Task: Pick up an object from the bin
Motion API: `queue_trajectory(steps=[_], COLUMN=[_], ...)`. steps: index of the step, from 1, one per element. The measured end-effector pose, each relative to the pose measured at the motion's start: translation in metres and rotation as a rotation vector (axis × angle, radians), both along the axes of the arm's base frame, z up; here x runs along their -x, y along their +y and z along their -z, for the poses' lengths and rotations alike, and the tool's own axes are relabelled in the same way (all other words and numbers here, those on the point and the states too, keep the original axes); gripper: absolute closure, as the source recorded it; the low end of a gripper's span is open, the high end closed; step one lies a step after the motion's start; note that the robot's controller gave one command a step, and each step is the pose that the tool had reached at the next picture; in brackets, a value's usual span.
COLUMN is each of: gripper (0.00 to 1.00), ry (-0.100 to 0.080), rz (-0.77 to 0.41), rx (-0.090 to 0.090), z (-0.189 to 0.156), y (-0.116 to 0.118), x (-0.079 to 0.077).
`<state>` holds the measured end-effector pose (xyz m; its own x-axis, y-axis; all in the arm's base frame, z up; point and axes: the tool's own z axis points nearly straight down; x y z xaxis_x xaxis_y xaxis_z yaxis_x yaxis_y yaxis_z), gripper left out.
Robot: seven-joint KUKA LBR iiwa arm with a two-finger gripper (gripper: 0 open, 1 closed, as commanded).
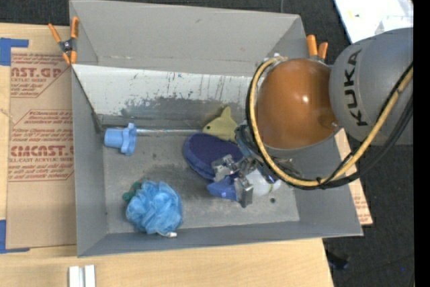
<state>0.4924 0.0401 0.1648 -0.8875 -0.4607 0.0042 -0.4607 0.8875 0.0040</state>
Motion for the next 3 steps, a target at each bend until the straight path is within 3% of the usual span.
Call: queue_trajectory(steps=[3], gripper=[1.00], ry=[0.001], rz=[0.000], rx=[-0.001], z=[-0.025], y=[0.001], x=[0.000])
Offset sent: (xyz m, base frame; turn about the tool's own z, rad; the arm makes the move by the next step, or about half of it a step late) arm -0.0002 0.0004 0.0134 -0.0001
